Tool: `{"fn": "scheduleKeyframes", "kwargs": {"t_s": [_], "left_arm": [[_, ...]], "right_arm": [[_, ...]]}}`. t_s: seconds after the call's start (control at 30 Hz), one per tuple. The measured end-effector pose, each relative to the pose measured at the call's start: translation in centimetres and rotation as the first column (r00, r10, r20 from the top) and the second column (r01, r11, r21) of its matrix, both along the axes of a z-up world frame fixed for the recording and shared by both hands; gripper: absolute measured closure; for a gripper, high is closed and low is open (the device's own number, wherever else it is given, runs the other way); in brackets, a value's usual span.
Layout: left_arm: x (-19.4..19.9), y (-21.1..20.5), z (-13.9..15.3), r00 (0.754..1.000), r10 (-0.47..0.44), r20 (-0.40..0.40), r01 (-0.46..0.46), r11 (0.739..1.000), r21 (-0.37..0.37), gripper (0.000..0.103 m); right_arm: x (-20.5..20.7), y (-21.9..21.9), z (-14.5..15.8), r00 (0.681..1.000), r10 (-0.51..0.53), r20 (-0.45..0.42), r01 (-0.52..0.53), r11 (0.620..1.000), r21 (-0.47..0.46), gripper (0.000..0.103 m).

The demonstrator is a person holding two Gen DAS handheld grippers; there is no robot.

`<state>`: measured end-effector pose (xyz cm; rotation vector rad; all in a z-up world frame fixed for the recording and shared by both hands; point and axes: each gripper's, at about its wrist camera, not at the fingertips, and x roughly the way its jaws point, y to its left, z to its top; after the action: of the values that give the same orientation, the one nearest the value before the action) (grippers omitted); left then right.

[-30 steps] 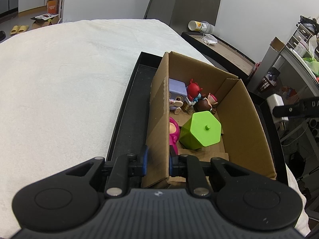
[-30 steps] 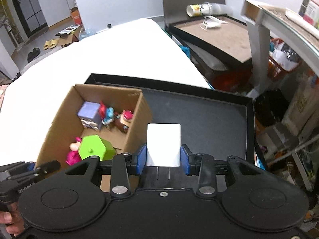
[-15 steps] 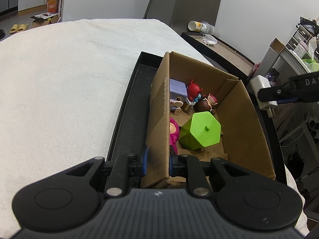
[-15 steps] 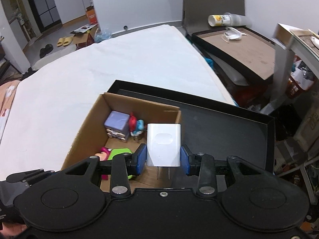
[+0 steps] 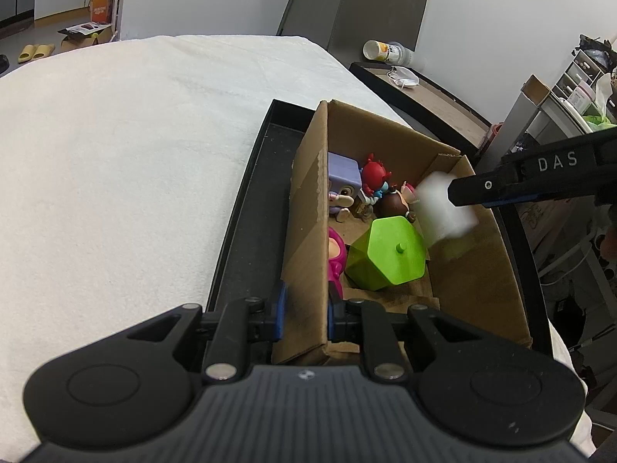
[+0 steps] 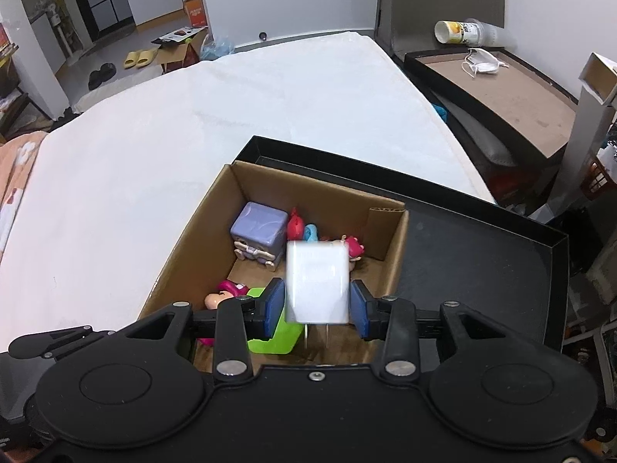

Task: Organize rigid objects

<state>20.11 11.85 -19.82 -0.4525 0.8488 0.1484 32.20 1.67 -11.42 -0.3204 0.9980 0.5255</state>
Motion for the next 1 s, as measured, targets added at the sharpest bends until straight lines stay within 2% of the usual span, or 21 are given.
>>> {"fn": "scheduleKeyframes", "kwargs": {"t_s": [0.17,0.4,0.5,0.63,1.0], "left_arm": [[-0.1,0.2,0.0,1.0,0.001,0.004,-0.001,1.0,-0.004,0.084],[0.1,0.6,0.1,1.0,-0.004,-0.014,0.004,1.0,-0.023,0.084],[0.1,0.5,0.4,1.0,-0.013,-0.029,0.013,1.0,-0.017,0.084],[0.1,0.2,0.9,0.999,0.008,-0.052,-0.008,1.0,-0.003,0.084],[-1.0,-0.4,4.9,0.999,0.019,-0.05,-0.014,0.996,0.092,0.083]], "right_arm": [[-0.4,-1.5,1.0,0.999,-0.034,0.008,0.034,0.999,0.027,0.061],[-1.9,-6.1,2.5,0.993,-0.117,0.006,0.117,0.99,0.079,0.06],[-2.6,-7.8,2.8,0.989,-0.149,0.002,0.148,0.985,0.092,0.053],[-3.5,-9.7,3.0,0.984,-0.179,-0.02,0.18,0.976,0.124,0.049],[-6.0,-13.6,4.5,0.966,-0.257,-0.026,0.256,0.94,0.228,0.028]]}}
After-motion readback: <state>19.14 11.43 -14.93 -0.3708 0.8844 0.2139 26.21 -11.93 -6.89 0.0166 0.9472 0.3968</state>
